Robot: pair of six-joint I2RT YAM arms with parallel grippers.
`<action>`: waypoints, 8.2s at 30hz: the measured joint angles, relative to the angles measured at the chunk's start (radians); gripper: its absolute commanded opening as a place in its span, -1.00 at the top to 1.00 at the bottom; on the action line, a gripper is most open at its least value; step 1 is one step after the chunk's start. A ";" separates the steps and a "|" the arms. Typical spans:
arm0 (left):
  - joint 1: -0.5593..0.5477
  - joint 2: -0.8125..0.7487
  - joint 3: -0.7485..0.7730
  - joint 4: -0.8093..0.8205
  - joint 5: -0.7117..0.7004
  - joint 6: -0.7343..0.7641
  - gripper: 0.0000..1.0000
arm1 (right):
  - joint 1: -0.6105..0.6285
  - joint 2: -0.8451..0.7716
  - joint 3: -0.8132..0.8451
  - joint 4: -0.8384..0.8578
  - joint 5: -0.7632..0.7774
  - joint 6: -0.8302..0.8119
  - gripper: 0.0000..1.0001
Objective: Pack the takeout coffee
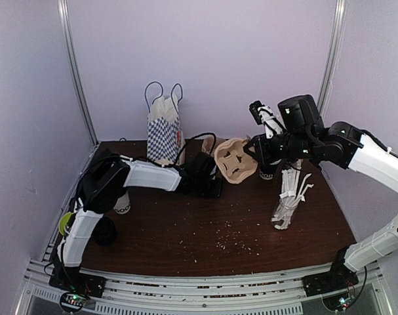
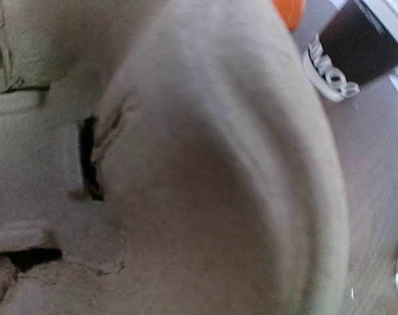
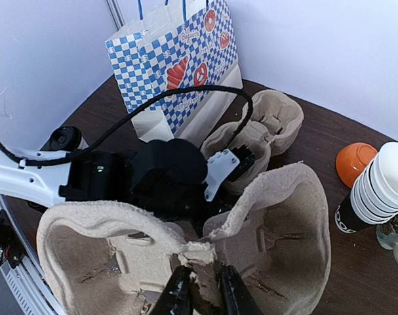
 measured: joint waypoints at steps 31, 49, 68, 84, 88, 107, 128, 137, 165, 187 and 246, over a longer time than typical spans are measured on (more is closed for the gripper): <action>0.033 -0.850 -0.364 -0.232 -0.190 0.103 -0.97 | -0.023 -0.048 0.000 0.002 -0.001 -0.018 0.65; 0.399 -0.542 0.045 -0.388 -0.228 0.079 -0.80 | -0.023 -0.042 -0.035 0.029 -0.009 -0.013 0.65; 0.436 -0.357 0.256 -0.480 -0.179 0.154 -0.02 | -0.024 -0.045 -0.055 0.042 -0.009 -0.007 0.66; 0.435 -0.417 0.238 -0.486 -0.058 0.193 1.00 | -0.024 -0.074 -0.052 0.023 -0.006 -0.009 0.67; 0.422 -0.511 0.173 -0.487 -0.024 0.204 1.00 | -0.024 -0.080 -0.045 0.006 0.003 -0.011 0.67; 0.185 -0.948 -0.204 -0.516 0.105 0.150 1.00 | -0.024 -0.170 0.241 -0.215 0.023 -0.053 0.65; 0.078 -1.228 -0.387 -0.550 0.190 0.025 1.00 | -0.024 -0.074 0.524 -0.315 -0.186 -0.044 0.61; 0.025 -1.186 -0.494 -0.499 0.209 0.020 1.00 | -0.024 -0.048 0.608 -0.312 -0.313 -0.006 0.58; -0.010 -1.068 -0.510 -0.373 0.238 0.011 1.00 | -0.016 0.164 0.466 -0.234 -0.624 0.097 0.58; -0.010 -1.069 -0.510 -0.373 0.238 0.026 1.00 | 0.009 0.183 0.293 -0.177 -0.663 0.158 0.62; -0.010 -1.117 -0.550 -0.351 0.208 -0.001 1.00 | 0.108 0.348 0.428 -0.401 -0.282 0.105 0.66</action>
